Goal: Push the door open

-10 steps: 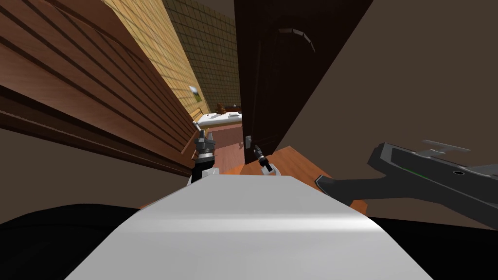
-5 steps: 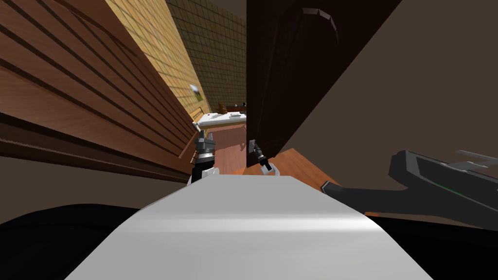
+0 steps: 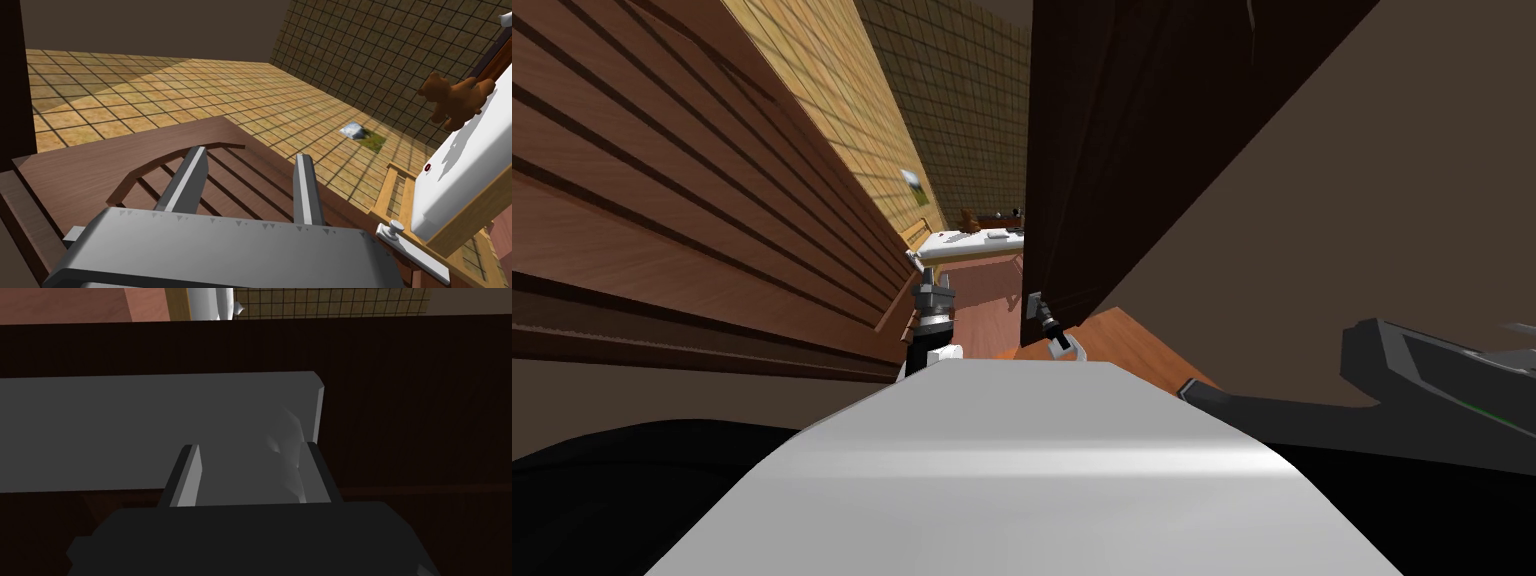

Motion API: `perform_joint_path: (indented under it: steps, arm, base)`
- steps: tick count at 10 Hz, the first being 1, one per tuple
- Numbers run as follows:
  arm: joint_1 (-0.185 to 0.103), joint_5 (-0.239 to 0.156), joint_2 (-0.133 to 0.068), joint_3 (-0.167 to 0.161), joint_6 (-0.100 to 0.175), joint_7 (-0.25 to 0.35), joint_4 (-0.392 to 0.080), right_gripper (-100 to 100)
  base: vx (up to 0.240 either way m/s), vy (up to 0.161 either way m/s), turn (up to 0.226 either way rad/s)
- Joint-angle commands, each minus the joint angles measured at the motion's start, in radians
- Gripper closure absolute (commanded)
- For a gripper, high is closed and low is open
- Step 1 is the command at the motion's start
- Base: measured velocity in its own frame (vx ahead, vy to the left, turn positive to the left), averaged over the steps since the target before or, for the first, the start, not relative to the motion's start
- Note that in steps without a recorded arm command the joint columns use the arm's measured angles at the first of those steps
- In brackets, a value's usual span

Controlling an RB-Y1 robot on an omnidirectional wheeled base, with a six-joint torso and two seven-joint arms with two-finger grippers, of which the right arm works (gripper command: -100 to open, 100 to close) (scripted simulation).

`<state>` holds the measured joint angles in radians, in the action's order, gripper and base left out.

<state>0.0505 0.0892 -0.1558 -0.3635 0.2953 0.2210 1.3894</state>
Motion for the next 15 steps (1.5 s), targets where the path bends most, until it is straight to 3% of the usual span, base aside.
perform_joint_path:
  steps: [1, 4, 8, 15]
  arm:
    - [0.003, 0.000, -0.001, -0.001, 0.000, 0.000, -0.001, 100]
    - [0.003, 0.000, -0.001, -0.001, 0.000, 0.000, -0.001, 100]
    - [-0.013, -0.003, 0.008, 0.032, 0.000, -0.010, -0.017, 100]
    - [-0.045, -0.013, 0.029, 0.120, 0.000, -0.038, -0.064, 100]
  base:
    - [-0.012, -0.009, 0.015]
    - [0.000, 0.000, 0.000]
    - [0.119, 0.095, -0.035]
    - [0.140, 0.117, -0.050]
